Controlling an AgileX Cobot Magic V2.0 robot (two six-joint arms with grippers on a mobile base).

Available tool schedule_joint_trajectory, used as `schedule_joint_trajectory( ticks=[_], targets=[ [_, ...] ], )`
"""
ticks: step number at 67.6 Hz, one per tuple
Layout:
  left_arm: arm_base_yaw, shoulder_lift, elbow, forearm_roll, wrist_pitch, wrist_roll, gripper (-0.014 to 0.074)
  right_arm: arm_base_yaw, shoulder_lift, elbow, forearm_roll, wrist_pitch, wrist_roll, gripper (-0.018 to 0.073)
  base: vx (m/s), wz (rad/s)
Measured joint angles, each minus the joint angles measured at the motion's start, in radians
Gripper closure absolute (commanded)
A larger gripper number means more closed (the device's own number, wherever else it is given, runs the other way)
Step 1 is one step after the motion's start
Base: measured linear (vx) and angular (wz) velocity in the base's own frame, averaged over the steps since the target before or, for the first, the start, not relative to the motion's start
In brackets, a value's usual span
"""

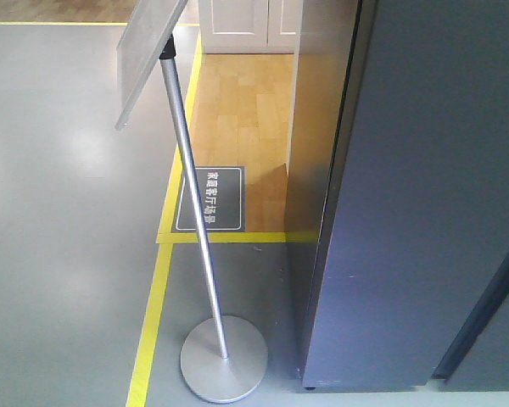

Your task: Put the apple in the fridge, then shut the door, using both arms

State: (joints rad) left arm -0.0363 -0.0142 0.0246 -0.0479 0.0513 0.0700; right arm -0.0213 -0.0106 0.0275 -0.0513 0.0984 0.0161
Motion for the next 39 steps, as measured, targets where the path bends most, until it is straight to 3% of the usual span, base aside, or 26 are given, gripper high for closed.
schedule_joint_trajectory(
  ticks=[39],
  targets=[
    [0.000,0.000,0.000,0.000,0.000,0.000,0.0603,0.000,0.000,0.000,0.000,0.000,0.006,0.0563,0.00,0.00]
  ],
)
